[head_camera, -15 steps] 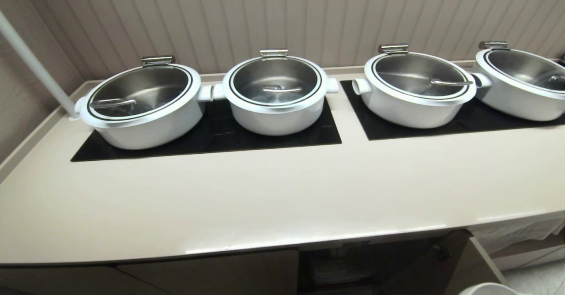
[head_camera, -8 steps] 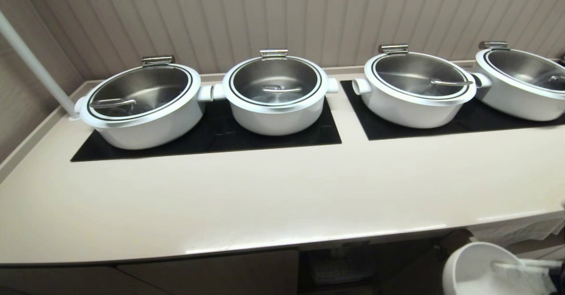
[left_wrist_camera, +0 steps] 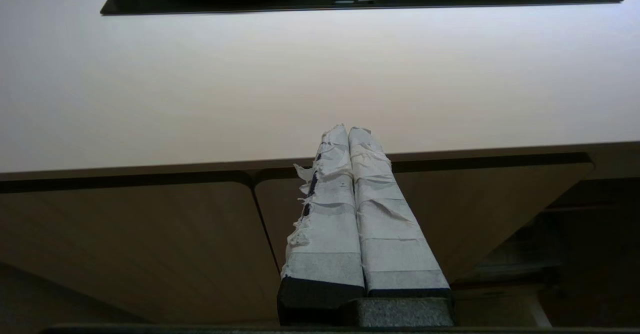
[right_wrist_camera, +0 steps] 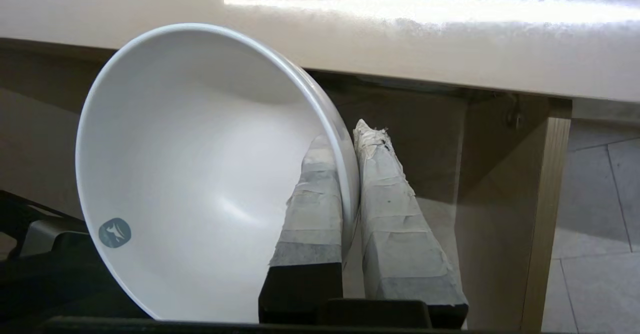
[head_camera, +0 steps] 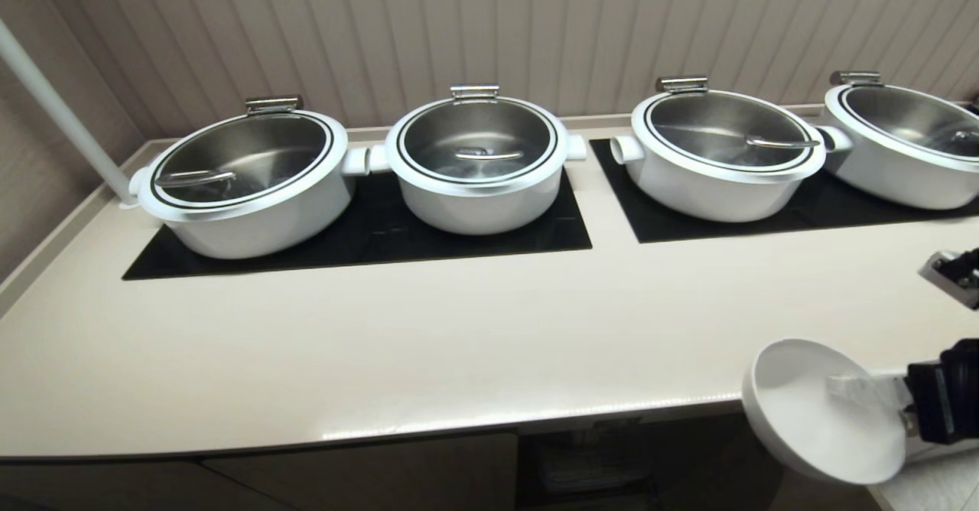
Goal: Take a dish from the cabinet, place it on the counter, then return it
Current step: Place it on the table
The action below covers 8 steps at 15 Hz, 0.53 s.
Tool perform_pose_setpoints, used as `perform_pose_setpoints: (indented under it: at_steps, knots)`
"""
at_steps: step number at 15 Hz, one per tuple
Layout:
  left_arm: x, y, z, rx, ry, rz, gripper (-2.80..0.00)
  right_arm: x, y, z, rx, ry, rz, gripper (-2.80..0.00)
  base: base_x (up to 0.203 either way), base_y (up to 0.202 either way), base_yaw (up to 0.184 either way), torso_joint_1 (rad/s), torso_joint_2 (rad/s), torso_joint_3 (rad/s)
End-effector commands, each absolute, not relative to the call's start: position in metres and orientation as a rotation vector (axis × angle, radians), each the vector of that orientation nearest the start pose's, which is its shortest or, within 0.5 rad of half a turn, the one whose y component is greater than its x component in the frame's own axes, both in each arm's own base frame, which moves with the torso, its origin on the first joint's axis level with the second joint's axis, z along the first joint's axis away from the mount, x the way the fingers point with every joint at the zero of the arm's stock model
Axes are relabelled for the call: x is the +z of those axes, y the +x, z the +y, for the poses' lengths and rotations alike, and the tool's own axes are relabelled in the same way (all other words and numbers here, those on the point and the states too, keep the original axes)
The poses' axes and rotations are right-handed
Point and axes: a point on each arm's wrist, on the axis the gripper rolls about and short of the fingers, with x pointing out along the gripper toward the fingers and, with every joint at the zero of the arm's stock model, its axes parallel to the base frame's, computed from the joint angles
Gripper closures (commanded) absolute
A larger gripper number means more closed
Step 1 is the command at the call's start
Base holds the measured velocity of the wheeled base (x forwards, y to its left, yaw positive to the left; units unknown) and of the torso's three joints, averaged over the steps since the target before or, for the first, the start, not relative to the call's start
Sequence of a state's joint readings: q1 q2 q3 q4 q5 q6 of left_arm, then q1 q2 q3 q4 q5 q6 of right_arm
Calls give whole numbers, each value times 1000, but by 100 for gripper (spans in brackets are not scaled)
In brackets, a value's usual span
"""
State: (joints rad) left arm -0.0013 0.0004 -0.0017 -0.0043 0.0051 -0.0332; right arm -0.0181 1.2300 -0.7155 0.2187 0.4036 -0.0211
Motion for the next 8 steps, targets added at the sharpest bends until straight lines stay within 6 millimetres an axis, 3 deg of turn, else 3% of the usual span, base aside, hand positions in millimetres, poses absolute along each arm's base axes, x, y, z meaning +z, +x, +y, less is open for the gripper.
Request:
perform_pose_setpoints:
  at_steps: [1,5,8]
  knots:
    - [76,-23,0,4,-34,-6,0,186,189,6,376,149,784,0,0,0,0,0,0,0]
    - [76,-23,0,4,-34,-6,0,173,234,8,386,155,844,0,0,0,0,0,0,0]
    - [76,-23,0,3,-34,-6,0,152,273,8,389,149,816,0,0,0,0,0,0,0]
